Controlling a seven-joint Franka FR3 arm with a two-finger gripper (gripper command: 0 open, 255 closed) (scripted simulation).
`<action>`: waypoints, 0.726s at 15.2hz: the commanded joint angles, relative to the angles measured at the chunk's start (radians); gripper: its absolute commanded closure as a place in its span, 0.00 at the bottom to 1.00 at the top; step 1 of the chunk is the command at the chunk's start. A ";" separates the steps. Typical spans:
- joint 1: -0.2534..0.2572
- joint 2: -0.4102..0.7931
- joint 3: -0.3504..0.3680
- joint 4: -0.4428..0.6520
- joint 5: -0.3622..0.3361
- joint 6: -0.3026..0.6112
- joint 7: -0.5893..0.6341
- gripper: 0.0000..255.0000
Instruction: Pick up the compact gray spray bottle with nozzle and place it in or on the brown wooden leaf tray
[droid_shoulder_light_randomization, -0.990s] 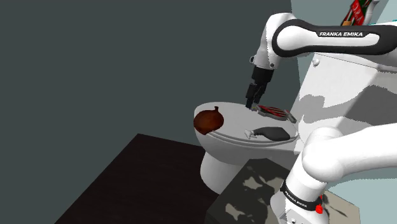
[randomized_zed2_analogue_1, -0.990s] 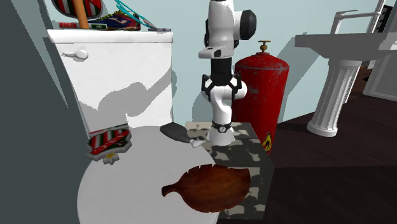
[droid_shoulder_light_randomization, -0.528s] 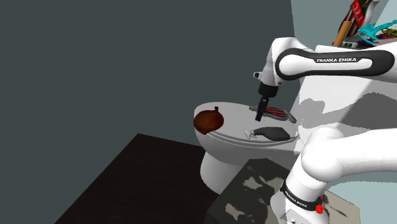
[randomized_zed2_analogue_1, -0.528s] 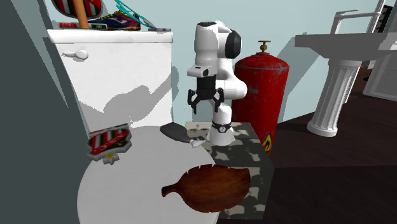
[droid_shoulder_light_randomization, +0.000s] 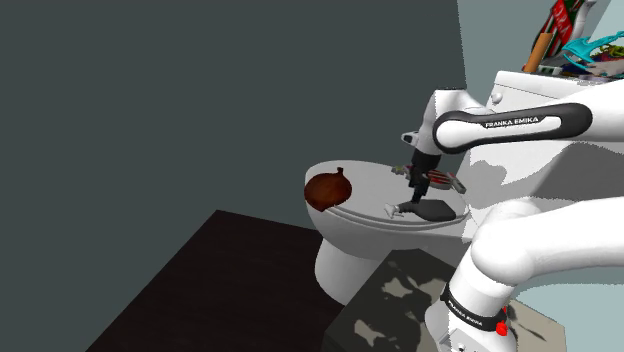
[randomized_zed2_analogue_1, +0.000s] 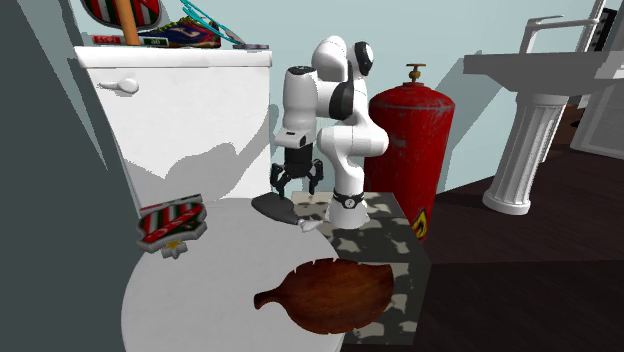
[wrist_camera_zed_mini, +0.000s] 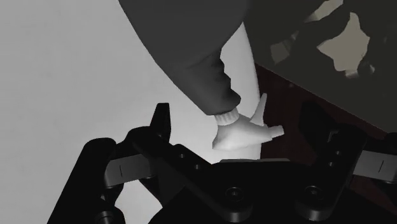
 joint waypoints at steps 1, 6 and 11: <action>-0.006 0.059 -0.071 -0.009 -0.069 0.086 -0.084 0.00; -0.007 0.140 -0.143 -0.027 -0.130 0.198 -0.132 0.00; -0.005 0.208 -0.183 -0.051 -0.162 0.291 -0.124 0.00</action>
